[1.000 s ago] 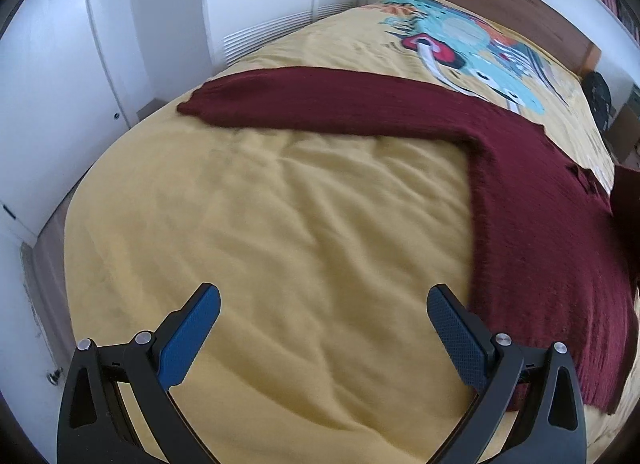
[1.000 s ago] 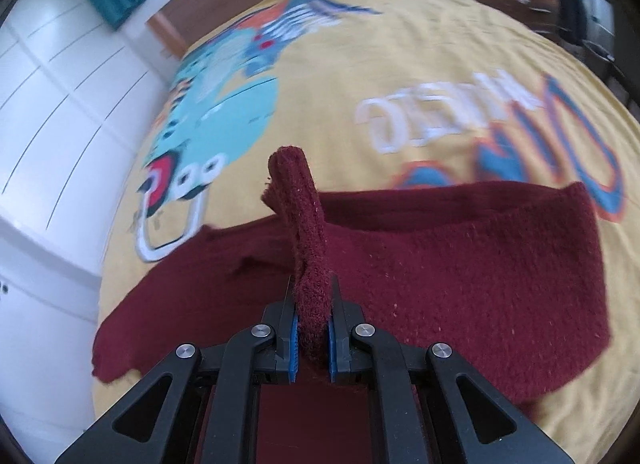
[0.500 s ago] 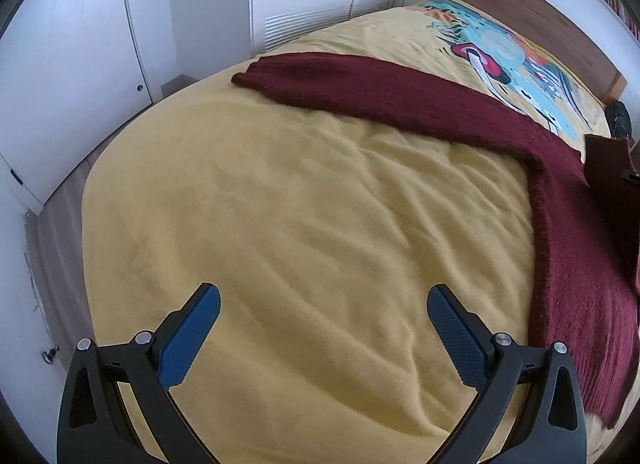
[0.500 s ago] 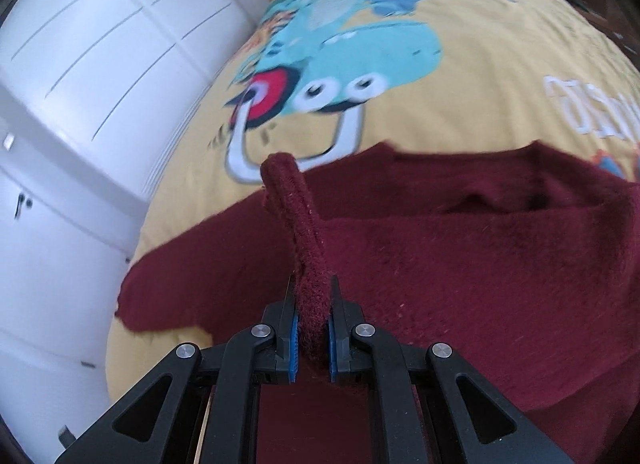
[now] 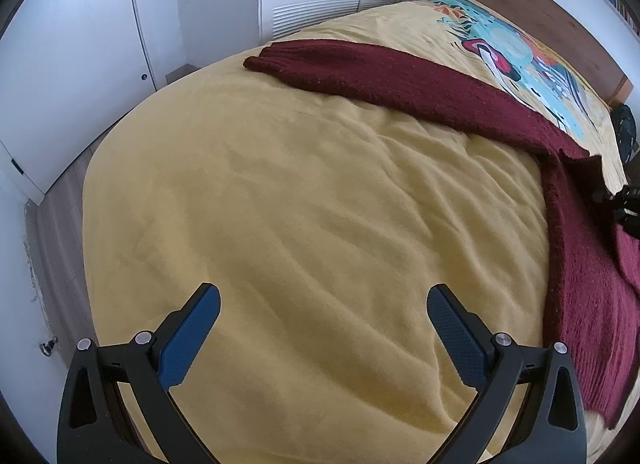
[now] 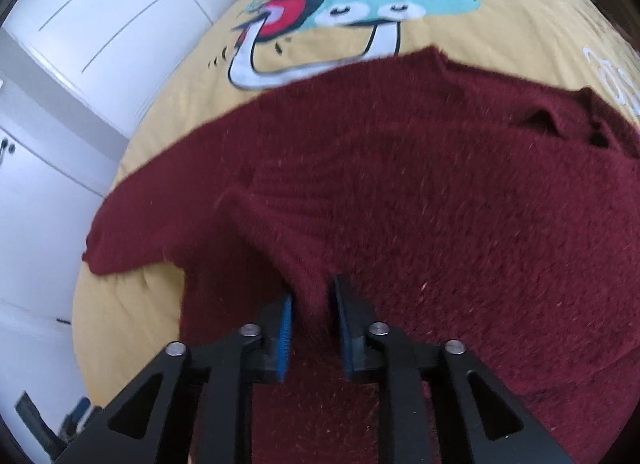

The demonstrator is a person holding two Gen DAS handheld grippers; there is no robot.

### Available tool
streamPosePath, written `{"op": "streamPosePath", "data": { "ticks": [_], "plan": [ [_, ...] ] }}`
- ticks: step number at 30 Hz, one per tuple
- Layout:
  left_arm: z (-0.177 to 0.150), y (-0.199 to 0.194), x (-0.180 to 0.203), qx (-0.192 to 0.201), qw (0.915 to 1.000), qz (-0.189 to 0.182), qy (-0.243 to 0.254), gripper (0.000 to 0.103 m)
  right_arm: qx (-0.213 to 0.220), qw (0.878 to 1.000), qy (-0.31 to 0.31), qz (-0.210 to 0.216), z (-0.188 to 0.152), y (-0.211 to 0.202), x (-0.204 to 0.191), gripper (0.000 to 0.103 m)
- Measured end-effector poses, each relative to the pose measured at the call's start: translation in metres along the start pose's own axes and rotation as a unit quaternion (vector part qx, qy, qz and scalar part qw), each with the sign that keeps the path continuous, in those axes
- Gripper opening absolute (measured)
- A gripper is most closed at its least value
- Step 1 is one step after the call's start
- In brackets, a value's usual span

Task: Fold small clothes
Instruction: 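Lift the sleeve cuff with the right gripper and carry it across the sweater body, then open the right gripper to release the sleeve on the sweater body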

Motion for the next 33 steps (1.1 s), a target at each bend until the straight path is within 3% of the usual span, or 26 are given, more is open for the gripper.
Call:
{"op": "streamPosePath", "data": {
  "ticks": [3,12,16,20,25,33],
  "plan": [
    [0.003,0.000,0.003,0.002,1.0000,0.001,0.004,0.102,-0.006,1.000,-0.014,0.007,-0.009,0.004,-0.006,0.033],
    [0.017,-0.002,0.015,0.019,0.9997,-0.004,0.012,0.102,-0.004,0.998,-0.062,0.031,-0.029,-0.017,-0.027,0.035],
    [0.028,0.001,0.020,0.017,0.9996,-0.006,0.020,0.102,0.024,0.997,-0.070,0.000,-0.019,-0.026,-0.018,0.035],
    [0.035,0.006,0.024,0.013,0.9995,-0.009,0.026,0.102,0.017,0.997,-0.065,-0.039,-0.019,-0.011,-0.002,0.035],
    [0.041,0.012,0.025,0.012,0.9993,-0.002,0.035,0.102,0.010,0.996,-0.078,-0.031,-0.030,-0.005,-0.007,0.035],
    [0.065,0.024,0.013,0.008,0.9999,-0.004,0.009,0.102,0.053,0.994,-0.077,-0.054,-0.038,-0.054,0.014,0.035]
  ]
}}
Point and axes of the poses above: each gripper's, at about its wrist camera, not at the fingertips, and y roughly the way its jaws point, x to its right, z to its top, the point moved 7 cm from there along y, roughly the way its jaws point, and after that the axes turned 2 degrees about -z, right-handed, at the moved point
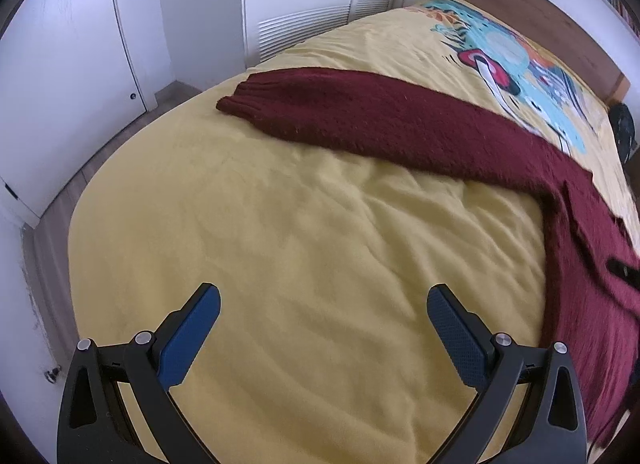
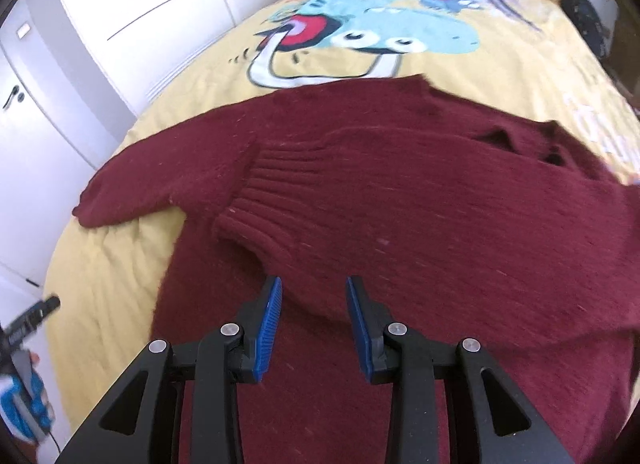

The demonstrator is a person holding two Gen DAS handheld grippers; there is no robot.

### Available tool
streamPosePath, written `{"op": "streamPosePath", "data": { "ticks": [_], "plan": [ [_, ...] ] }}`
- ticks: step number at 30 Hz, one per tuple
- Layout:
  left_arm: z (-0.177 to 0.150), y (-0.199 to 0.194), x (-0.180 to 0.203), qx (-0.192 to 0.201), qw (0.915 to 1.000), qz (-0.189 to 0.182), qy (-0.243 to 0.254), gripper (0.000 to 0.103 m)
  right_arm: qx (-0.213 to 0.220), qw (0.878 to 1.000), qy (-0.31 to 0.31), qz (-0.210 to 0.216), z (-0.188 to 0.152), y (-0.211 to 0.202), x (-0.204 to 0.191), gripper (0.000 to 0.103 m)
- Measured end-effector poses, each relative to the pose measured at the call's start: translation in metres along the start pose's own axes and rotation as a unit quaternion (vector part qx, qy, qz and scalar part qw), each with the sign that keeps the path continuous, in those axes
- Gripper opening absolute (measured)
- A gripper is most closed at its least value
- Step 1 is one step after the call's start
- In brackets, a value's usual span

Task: Fold small clothes
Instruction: 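Open the right gripper to release the sleeve on the sweater body, then move the left gripper to the other sleeve cuff and close on it, then lift the sleeve with the left gripper and fold it across the sweater body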

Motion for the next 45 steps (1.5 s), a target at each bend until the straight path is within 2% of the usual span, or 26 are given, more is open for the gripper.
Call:
{"op": "streamPosePath", "data": {
  "ticks": [9,12,18,21,27,33,36,38,39,40,41,43,45],
  "plan": [
    [0.048,0.030,-0.011,-0.006,0.9990,-0.023,-0.037,0.101,0.015,0.999,0.033,-0.037,-0.042,-0.043,0.053,0.035],
    [0.067,0.047,-0.022,-0.015,0.9962,-0.044,-0.073,0.100,0.013,0.998,0.045,-0.050,-0.060,-0.054,0.069,0.035],
    [0.095,0.082,-0.045,-0.033,0.9878,-0.068,-0.136,0.090,0.005,0.995,0.073,-0.070,-0.092,-0.070,0.099,0.035],
    [0.102,0.095,-0.052,-0.041,0.9843,-0.075,-0.154,0.081,0.007,0.993,0.087,-0.079,-0.101,-0.080,0.113,0.035],
    [0.113,0.106,-0.063,-0.038,0.9706,-0.111,-0.210,0.080,0.012,0.992,0.096,-0.084,-0.104,-0.089,0.124,0.035],
    [0.123,0.111,-0.068,-0.018,0.9475,-0.168,-0.271,0.079,0.007,0.992,0.094,-0.078,-0.107,-0.084,0.122,0.035],
    [0.126,0.112,-0.072,-0.010,0.9369,-0.187,-0.295,0.066,0.004,0.993,0.092,-0.074,-0.108,-0.081,0.120,0.035],
    [0.128,0.115,-0.074,-0.008,0.9336,-0.189,-0.304,0.054,0.001,0.993,0.091,-0.072,-0.110,-0.080,0.119,0.035],
    [0.130,0.116,-0.074,-0.010,0.9360,-0.182,-0.301,0.051,0.000,0.993,0.091,-0.070,-0.111,-0.079,0.119,0.035],
    [0.131,0.117,-0.075,-0.010,0.9380,-0.177,-0.298,0.043,-0.001,0.993,0.090,-0.069,-0.111,-0.078,0.119,0.035],
    [0.131,0.117,-0.074,-0.012,0.9396,-0.175,-0.294,0.027,-0.001,0.994,0.089,-0.068,-0.112,-0.078,0.119,0.035],
    [0.132,0.119,-0.075,-0.020,0.9368,-0.182,-0.298,0.012,-0.002,0.994,0.089,-0.067,-0.114,-0.078,0.118,0.035],
    [0.133,0.117,-0.075,-0.018,0.9358,-0.184,-0.300,0.010,-0.001,0.994,0.087,-0.065,-0.115,-0.078,0.117,0.035]
  ]
}}
Point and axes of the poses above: each gripper's, at about its wrist camera, not at the fingertips, and y roughly the way its jaws point, x to its right, z to its top, the point moved 7 cm from there along y, roughly the way its jaws point, and after that the axes turned 2 degrees about -z, right-handed, at the moved point
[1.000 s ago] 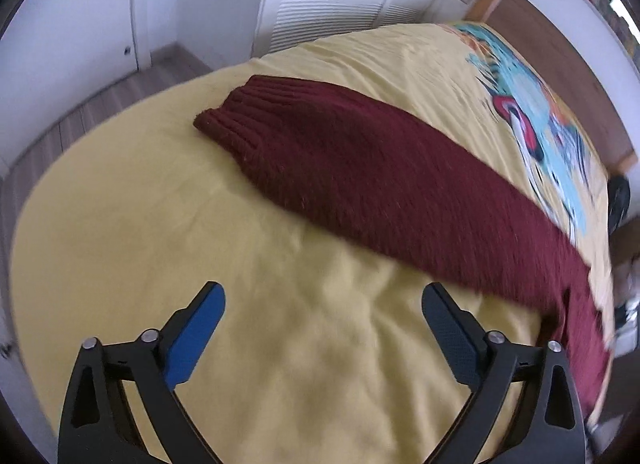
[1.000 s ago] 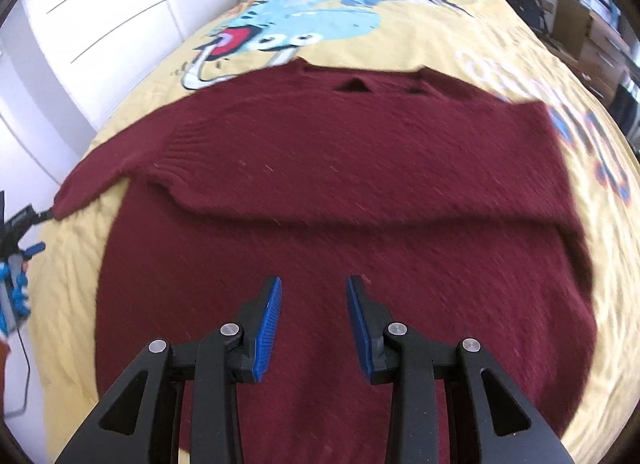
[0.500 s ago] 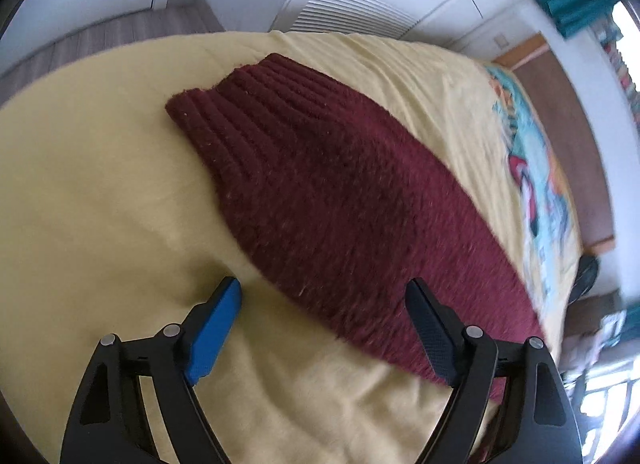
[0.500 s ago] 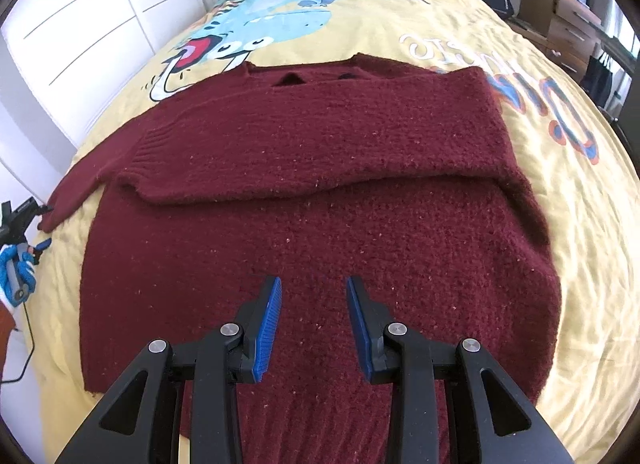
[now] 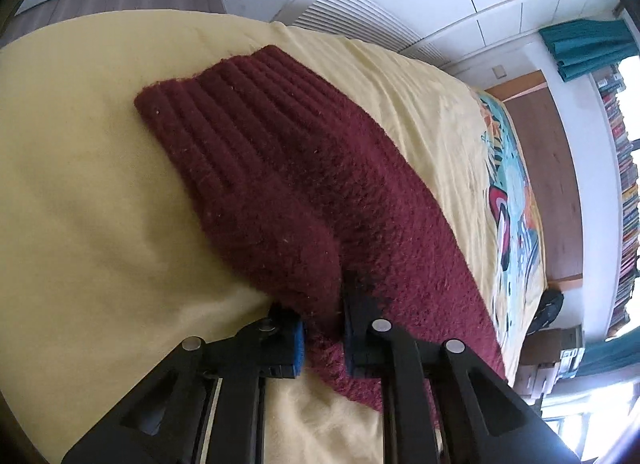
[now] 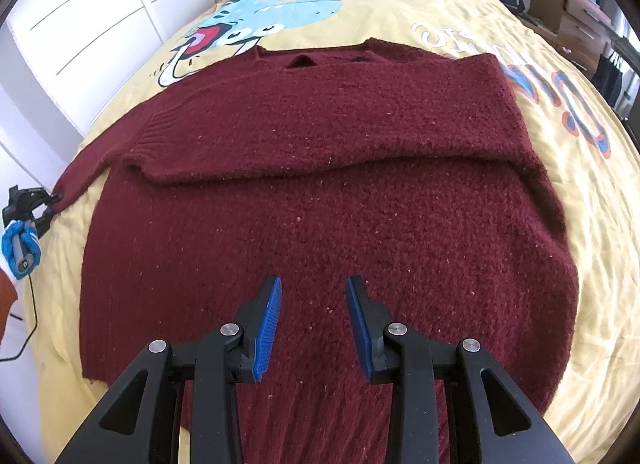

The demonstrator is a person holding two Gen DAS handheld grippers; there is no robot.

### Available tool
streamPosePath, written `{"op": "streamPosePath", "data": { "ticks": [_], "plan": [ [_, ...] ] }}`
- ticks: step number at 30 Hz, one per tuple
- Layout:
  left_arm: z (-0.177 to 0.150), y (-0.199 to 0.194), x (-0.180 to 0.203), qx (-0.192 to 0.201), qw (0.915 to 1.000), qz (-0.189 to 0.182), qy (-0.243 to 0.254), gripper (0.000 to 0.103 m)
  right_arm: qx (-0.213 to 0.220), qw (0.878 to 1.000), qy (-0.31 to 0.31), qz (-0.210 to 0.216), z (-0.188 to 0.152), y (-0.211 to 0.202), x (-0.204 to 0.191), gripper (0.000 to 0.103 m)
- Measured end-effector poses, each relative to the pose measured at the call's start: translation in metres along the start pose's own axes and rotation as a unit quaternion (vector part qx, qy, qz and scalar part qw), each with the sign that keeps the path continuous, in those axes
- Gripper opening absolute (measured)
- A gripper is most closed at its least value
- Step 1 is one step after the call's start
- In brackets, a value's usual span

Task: Fold small clothes
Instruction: 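Lift the sleeve with the left gripper and fold it across the sweater body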

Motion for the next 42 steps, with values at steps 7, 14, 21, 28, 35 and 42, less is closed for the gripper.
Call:
{"op": "streamPosePath", "data": {
  "ticks": [7,14,21,28,35,42],
  "plan": [
    [-0.006,-0.002,0.031,0.004,0.9996,-0.009,0.026,0.008,0.002,1.000,-0.004,0.005,-0.008,-0.008,0.004,0.035],
    [-0.020,0.000,0.085,-0.002,0.9979,-0.030,0.057,0.007,0.005,1.000,0.006,0.008,-0.018,-0.018,0.018,0.035],
    [-0.044,0.006,0.145,-0.017,0.9947,-0.050,0.088,0.007,0.013,1.000,0.018,0.007,-0.029,-0.034,0.037,0.035],
    [-0.088,0.020,0.214,-0.043,0.9885,-0.077,0.122,0.007,0.021,0.999,0.046,0.005,-0.044,-0.048,0.066,0.035],
    [-0.144,0.037,0.282,-0.075,0.9781,-0.109,0.161,0.007,0.038,0.997,0.071,0.005,-0.054,-0.065,0.096,0.035],
    [-0.215,0.052,0.342,-0.115,0.9610,-0.132,0.214,0.007,0.052,0.994,0.097,0.000,-0.064,-0.079,0.125,0.035]
  ]
}}
Point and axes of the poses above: each gripper's, at about its wrist camera, not at the fingertips, and y roughly the way its jaws point, x to its right, z to its top, the point moved 7 cm from there along y, roughly the way its jaws point, and after that the axes turned 2 degrees about -z, right-handed, at the moved point
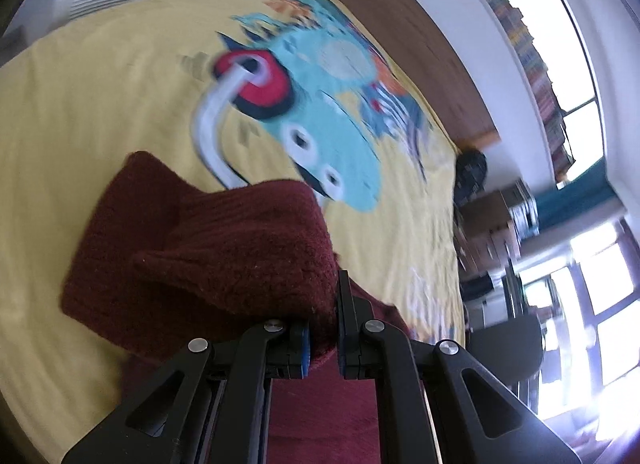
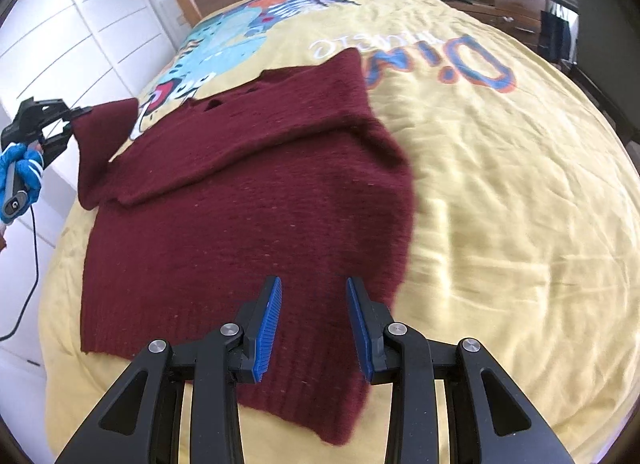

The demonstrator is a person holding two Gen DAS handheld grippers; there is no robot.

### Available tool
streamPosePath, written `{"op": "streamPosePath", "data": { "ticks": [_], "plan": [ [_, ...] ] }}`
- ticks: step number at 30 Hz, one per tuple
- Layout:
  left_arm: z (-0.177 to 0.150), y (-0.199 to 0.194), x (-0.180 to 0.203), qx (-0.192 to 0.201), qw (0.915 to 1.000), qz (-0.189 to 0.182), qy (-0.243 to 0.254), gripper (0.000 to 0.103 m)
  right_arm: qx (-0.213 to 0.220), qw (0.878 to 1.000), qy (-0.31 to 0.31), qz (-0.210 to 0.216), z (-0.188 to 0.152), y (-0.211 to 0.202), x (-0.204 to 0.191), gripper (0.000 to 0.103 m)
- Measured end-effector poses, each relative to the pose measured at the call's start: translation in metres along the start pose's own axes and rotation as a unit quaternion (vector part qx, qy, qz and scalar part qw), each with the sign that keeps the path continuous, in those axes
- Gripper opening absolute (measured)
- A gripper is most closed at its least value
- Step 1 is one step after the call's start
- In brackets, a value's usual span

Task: Fold small clothes
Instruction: 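Lift the sleeve with the left gripper and fold it across the sweater body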

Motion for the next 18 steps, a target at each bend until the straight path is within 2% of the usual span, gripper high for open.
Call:
{"op": "streamPosePath", "data": {
  "ticks": [7,11,18],
  "plan": [
    [-0.056,0.046,0.059,-0.055,0.9971,-0.014,0.050,0.007,0.008,1.000,0.024,-0.005,-0.009,-0.012,0.028,0.035],
    [-0.094,0.067,0.090,-0.088,0.9924,-0.016,0.085,0.007,0.010,0.999,0.032,-0.006,-0.014,-0.017,0.038,0.035],
    [-0.160,0.092,0.105,-0.138,0.9816,0.002,0.132,0.007,0.010,0.999,0.044,-0.009,-0.022,-0.022,0.052,0.035]
  ]
}}
Point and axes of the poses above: each gripper's, at about its wrist camera, not at the fingertips, and y roughly the way its jaws point, x to its right, z to its top, the point moved 7 cm from there along y, roughly the way its jaws point, and after that the axes turned 2 degrees about -z, right-handed, at the moved point
